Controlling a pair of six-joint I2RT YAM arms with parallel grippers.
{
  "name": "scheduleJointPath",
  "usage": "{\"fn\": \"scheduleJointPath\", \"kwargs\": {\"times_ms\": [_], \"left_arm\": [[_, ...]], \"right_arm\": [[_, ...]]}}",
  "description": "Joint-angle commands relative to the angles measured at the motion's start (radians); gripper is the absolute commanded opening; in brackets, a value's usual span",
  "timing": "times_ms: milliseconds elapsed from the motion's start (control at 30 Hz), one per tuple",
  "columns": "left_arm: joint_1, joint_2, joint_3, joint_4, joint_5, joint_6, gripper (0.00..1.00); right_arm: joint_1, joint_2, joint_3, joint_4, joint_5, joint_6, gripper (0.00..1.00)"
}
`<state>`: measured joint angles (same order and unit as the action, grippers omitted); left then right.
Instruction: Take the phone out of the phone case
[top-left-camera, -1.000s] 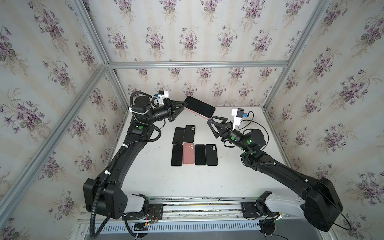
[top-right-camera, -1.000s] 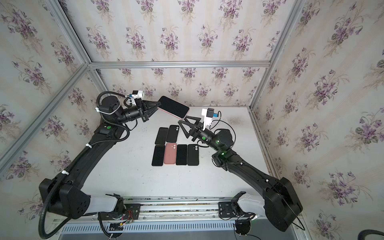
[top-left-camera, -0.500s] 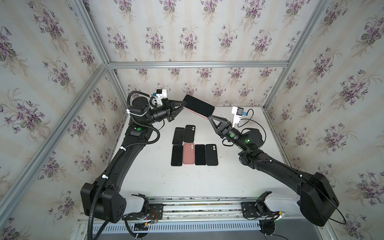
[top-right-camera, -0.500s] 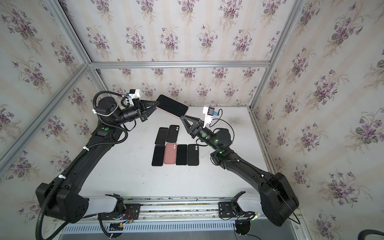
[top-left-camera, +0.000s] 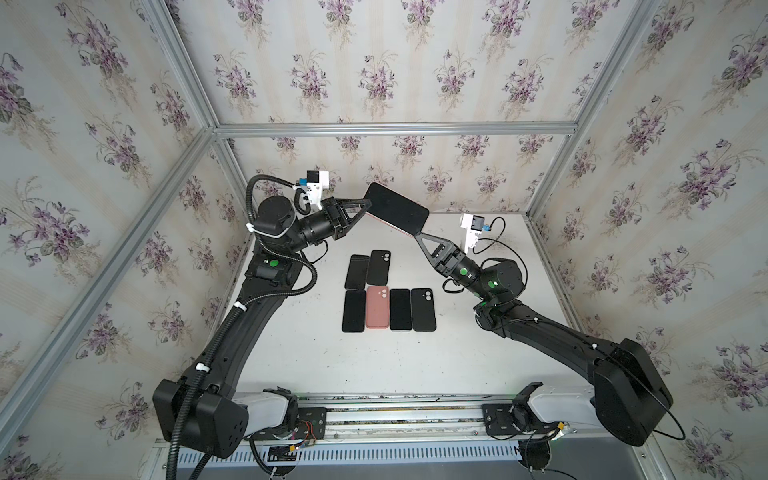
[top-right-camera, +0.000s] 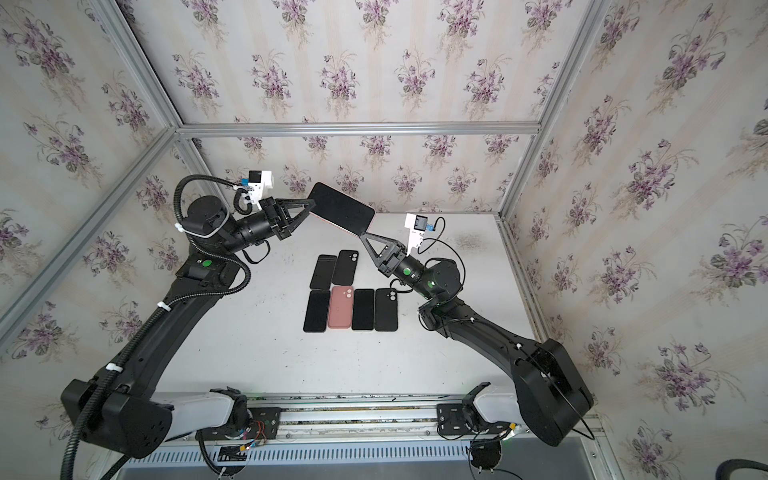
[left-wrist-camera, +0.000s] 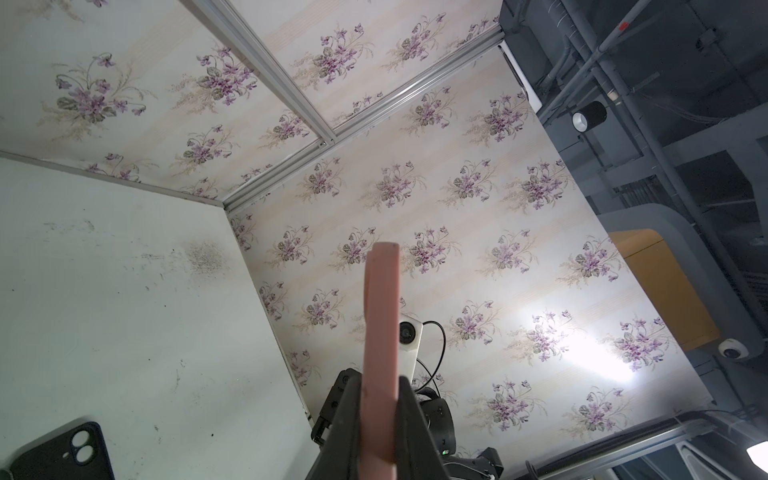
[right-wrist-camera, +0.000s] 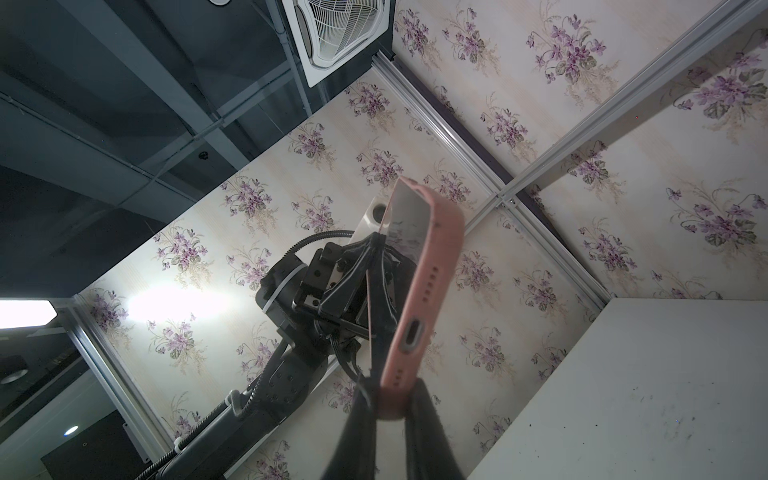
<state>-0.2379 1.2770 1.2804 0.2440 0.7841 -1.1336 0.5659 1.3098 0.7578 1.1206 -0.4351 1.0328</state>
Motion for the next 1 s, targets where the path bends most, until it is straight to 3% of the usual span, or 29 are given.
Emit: {"fn": "scheduleJointPath", "kwargs": {"times_ms": [0, 133, 233, 333, 633, 967], "left_arm": [[-0.011, -0.022, 0.003, 0.008, -0.008, 0.079, 0.00], [-0.031, -0.040, -0.003, -0.051, -0.059, 0.194, 0.00], [-0.046, -0.080, -0.001, -0.097, -0.099, 0.266, 0.00], [-0.047, -0.074, -0.001, -0.102, -0.105, 0.266, 0.00], [-0.047, -0.055, 0.011, -0.096, -0.114, 0.250, 0.00], [-0.044, -0.055, 0.010, -0.081, -0.136, 0.241, 0.00]], "right_arm": [[-0.002, 0.006, 0.014, -0.016, 0.041, -0.033, 0.10], [-0.002, 0.021, 0.021, -0.026, 0.043, -0.001, 0.11], [-0.001, 0.032, 0.021, -0.016, 0.045, 0.018, 0.18], [0.000, 0.036, 0.017, -0.003, 0.044, 0.017, 0.25], [0.002, 0.043, 0.005, 0.017, 0.036, 0.022, 0.32], [0.003, 0.075, -0.009, 0.092, 0.025, 0.073, 0.31]]}}
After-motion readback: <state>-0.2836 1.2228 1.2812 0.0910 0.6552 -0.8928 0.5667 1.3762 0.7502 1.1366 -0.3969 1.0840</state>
